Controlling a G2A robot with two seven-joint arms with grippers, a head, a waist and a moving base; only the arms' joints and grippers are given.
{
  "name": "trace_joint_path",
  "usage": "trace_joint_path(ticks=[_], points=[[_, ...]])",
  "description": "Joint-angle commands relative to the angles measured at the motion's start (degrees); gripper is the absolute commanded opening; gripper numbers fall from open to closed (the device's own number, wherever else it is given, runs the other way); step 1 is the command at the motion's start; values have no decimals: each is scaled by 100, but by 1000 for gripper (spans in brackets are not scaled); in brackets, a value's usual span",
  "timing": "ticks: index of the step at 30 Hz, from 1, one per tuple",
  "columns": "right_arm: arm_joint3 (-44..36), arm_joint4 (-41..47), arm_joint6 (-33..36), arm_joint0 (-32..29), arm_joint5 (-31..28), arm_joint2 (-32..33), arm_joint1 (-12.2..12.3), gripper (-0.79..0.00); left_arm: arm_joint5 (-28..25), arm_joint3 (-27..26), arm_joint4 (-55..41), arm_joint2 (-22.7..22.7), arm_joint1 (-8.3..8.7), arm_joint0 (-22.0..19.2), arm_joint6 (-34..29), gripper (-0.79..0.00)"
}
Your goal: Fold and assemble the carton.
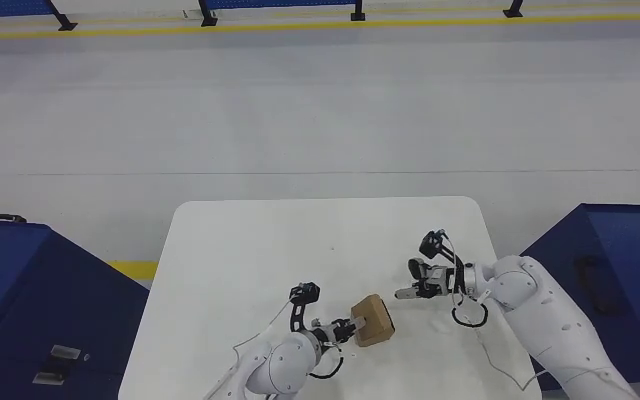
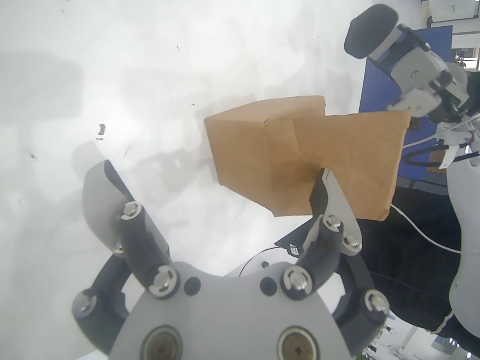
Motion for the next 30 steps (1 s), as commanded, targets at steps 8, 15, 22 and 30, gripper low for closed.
trace_joint_path(ticks=[8,15,22,30], points=[[74,596,489,473,454,-780,259,0,14,216,-17,187,-60,-154,56,0],[183,465,643,788,640,-1191,157,0,72,296,-10,258,-92,-223,110,0],[375,262,598,1036,859,-1546,5,0,54,292,-23,263,-98,-212,111,0],[562,55,493,1246,961,-1872,-156,0,20,320,-29,251,-97,-180,128,0]])
